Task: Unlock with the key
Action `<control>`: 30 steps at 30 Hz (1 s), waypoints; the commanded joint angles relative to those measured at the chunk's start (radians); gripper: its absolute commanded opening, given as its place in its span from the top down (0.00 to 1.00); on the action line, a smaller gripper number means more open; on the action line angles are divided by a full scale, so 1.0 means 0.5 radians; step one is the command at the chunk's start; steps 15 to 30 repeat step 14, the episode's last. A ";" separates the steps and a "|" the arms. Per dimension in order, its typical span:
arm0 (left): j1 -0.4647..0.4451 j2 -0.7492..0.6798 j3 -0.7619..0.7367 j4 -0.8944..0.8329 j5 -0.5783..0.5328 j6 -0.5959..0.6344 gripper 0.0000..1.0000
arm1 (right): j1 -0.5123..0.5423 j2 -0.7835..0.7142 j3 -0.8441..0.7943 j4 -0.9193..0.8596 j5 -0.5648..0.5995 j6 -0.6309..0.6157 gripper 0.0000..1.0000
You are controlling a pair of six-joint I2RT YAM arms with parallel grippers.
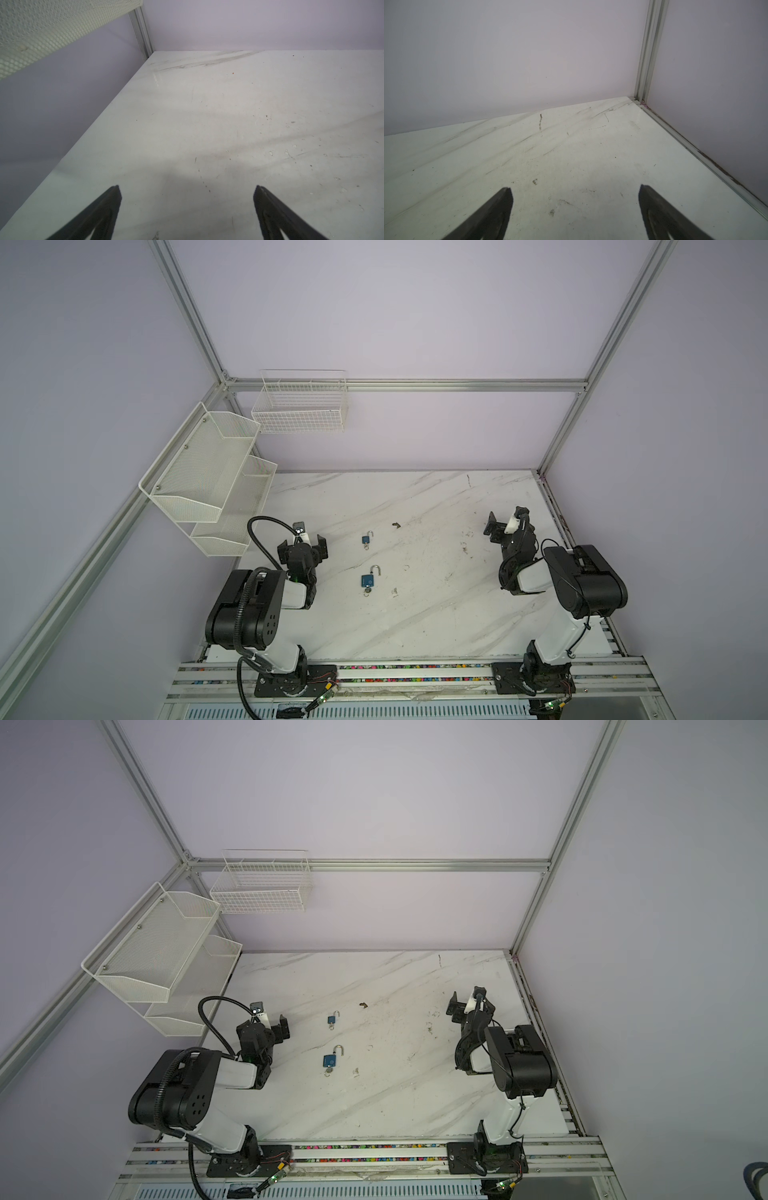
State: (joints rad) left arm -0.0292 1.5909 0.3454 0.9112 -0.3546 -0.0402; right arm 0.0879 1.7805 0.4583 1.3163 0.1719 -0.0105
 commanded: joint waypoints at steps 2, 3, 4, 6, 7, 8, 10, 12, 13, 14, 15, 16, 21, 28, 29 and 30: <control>0.007 -0.029 0.051 0.122 0.017 0.012 0.00 | 0.009 -0.001 0.016 0.131 0.022 -0.065 0.03; 0.007 -0.031 0.051 0.121 0.017 0.012 0.00 | 0.008 -0.001 0.013 0.125 0.022 -0.066 0.03; 0.007 -0.031 0.051 0.123 0.016 0.011 0.00 | 0.008 -0.005 0.017 0.109 0.027 -0.065 0.03; 0.008 -0.031 0.052 0.123 0.018 0.013 0.00 | 0.007 -0.001 0.016 0.124 0.026 -0.067 0.03; 0.006 -0.031 0.050 0.121 0.016 0.013 0.00 | 0.008 -0.003 0.017 0.116 0.024 -0.065 0.03; 0.008 -0.031 0.051 0.123 0.016 0.013 0.00 | 0.008 -0.002 0.019 0.111 0.026 -0.067 0.03; 0.006 -0.031 0.049 0.122 0.016 0.013 0.00 | 0.008 0.009 0.034 0.090 0.027 -0.066 0.03; 0.007 -0.031 0.051 0.123 0.016 0.013 0.00 | 0.008 0.011 0.040 0.088 0.004 -0.069 0.03; 0.008 -0.031 0.049 0.121 0.018 0.013 0.00 | 0.008 0.006 0.031 0.100 0.005 -0.068 0.03; 0.009 -0.031 0.050 0.122 0.017 0.015 0.00 | 0.008 -0.003 0.020 0.118 0.010 -0.070 0.03; 0.009 -0.031 0.050 0.122 0.017 0.015 0.00 | 0.008 -0.003 0.020 0.118 0.010 -0.070 0.03; 0.009 -0.031 0.050 0.122 0.017 0.015 0.00 | 0.008 -0.003 0.020 0.118 0.010 -0.070 0.03; 0.009 -0.031 0.050 0.122 0.017 0.015 0.00 | 0.008 -0.003 0.020 0.118 0.010 -0.070 0.03; 0.009 -0.031 0.050 0.122 0.017 0.015 0.00 | 0.008 -0.003 0.020 0.118 0.010 -0.070 0.03; 0.009 -0.031 0.050 0.122 0.017 0.015 0.00 | 0.008 -0.003 0.020 0.118 0.010 -0.070 0.03; 0.009 -0.031 0.050 0.122 0.017 0.015 0.00 | 0.008 -0.003 0.020 0.118 0.010 -0.070 0.03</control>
